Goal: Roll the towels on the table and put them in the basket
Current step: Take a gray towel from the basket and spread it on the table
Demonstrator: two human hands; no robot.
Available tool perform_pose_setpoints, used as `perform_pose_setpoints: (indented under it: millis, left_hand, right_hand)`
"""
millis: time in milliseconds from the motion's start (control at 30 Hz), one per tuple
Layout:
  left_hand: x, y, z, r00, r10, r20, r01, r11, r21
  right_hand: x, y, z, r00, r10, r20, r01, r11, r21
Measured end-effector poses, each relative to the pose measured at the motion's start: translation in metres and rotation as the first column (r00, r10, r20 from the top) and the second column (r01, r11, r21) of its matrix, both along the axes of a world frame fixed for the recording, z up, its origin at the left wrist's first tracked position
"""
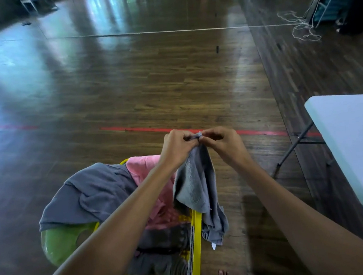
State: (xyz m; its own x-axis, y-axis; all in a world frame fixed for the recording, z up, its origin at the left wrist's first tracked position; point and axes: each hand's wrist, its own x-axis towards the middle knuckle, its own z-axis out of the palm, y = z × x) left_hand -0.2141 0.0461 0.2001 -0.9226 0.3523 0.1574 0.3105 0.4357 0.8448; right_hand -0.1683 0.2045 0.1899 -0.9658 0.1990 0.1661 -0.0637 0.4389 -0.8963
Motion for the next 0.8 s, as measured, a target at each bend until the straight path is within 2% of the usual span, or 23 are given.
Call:
perform_pose_setpoints:
  millis: [133, 200, 267, 367, 400, 467, 533, 600, 700, 800]
  left_hand:
    - [0.001, 0.002, -0.004, 0.998, -0.053, 0.02, 0.053, 0.998, -0.044]
    - [0.001, 0.003, -0.01, 0.99, -0.107, 0.088, 0.107, 0.994, 0.001]
    - [0.007, 0.001, -0.02, 0.971, -0.149, 0.188, 0.141, 0.989, 0.053]
    - [0.021, -0.01, -0.045, 0.952, -0.14, 0.27, 0.111, 0.986, 0.121]
    - [0.022, -0.014, -0.052, 0.957, -0.109, 0.27, 0.073, 0.987, 0.14]
    - [0.018, -0.018, -0.056, 0.973, -0.026, 0.229, -0.007, 0.99, 0.143]
    - [0.011, -0.011, -0.047, 0.986, 0.012, 0.164, -0.028, 0.995, 0.097]
    - [0.008, 0.002, -0.033, 0.995, -0.001, 0.099, -0.003, 0.999, 0.036]
    - [0.006, 0.013, -0.021, 0.999, 0.006, 0.054, -0.007, 1.0, 0.015]
    - [0.005, 0.014, -0.015, 0.997, 0.019, 0.07, -0.021, 0.999, 0.025]
  right_hand:
    - [0.003, -0.001, 0.0, 0.998, -0.043, -0.041, 0.042, 0.999, -0.025]
    - [0.0, 0.001, 0.0, 0.995, -0.082, -0.051, 0.08, 0.996, -0.046]
    - [-0.003, 0.008, 0.005, 0.987, -0.159, -0.02, 0.153, 0.971, -0.182]
    - [-0.009, 0.036, 0.015, 0.956, -0.284, 0.07, 0.287, 0.869, -0.402]
    - [-0.01, 0.044, 0.016, 0.948, -0.304, 0.096, 0.316, 0.859, -0.402]
    - [-0.012, 0.046, 0.015, 0.944, -0.305, 0.127, 0.329, 0.898, -0.291]
    - [-0.012, 0.033, 0.014, 0.97, -0.218, 0.113, 0.234, 0.959, -0.161]
    - [-0.007, 0.016, 0.014, 0.994, -0.049, 0.094, 0.054, 0.998, -0.044]
    - [0.002, 0.006, 0.013, 0.976, 0.15, 0.16, -0.141, 0.988, -0.068]
    - [0.006, 0.01, 0.01, 0.973, 0.164, 0.161, -0.162, 0.986, -0.022]
